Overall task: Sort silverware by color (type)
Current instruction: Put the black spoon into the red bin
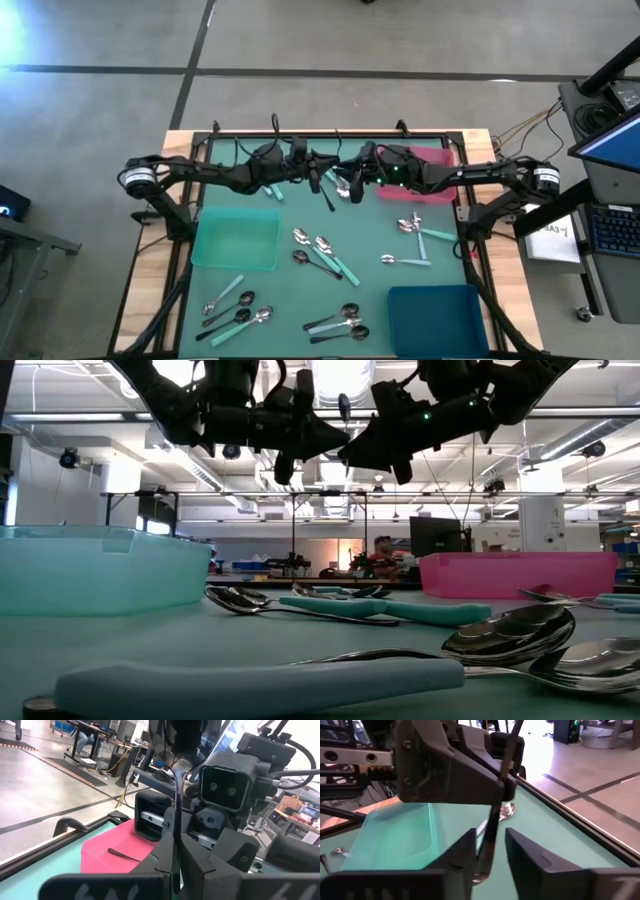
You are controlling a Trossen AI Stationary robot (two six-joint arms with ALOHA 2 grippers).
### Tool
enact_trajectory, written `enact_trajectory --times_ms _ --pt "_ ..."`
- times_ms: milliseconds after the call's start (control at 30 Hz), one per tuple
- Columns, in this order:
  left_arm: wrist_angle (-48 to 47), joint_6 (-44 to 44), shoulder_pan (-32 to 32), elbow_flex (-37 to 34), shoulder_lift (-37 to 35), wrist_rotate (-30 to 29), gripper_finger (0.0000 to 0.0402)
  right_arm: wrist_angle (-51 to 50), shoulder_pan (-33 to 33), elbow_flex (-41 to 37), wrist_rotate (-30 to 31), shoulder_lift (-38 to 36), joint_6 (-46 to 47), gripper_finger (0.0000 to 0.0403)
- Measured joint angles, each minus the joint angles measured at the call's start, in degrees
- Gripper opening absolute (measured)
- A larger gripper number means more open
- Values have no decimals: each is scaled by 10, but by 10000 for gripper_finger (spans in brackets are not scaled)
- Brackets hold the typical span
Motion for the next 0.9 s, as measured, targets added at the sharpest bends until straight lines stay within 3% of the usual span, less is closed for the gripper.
enact_trajectory --times_ms 100,400,667,900 --pt "0 3 -3 0 0 1 0 0 0 1 1 0 -10 22" --pt "-2 0 -3 0 0 16 2 -31 0 15 6 -2 -35 8" --pt "-77 17 0 -1 -19 30 2 -268 -6 70 140 -43 -91 7" --pt "-246 71 2 -1 -72 22 1 -547 -5 112 280 -85 -64 7"
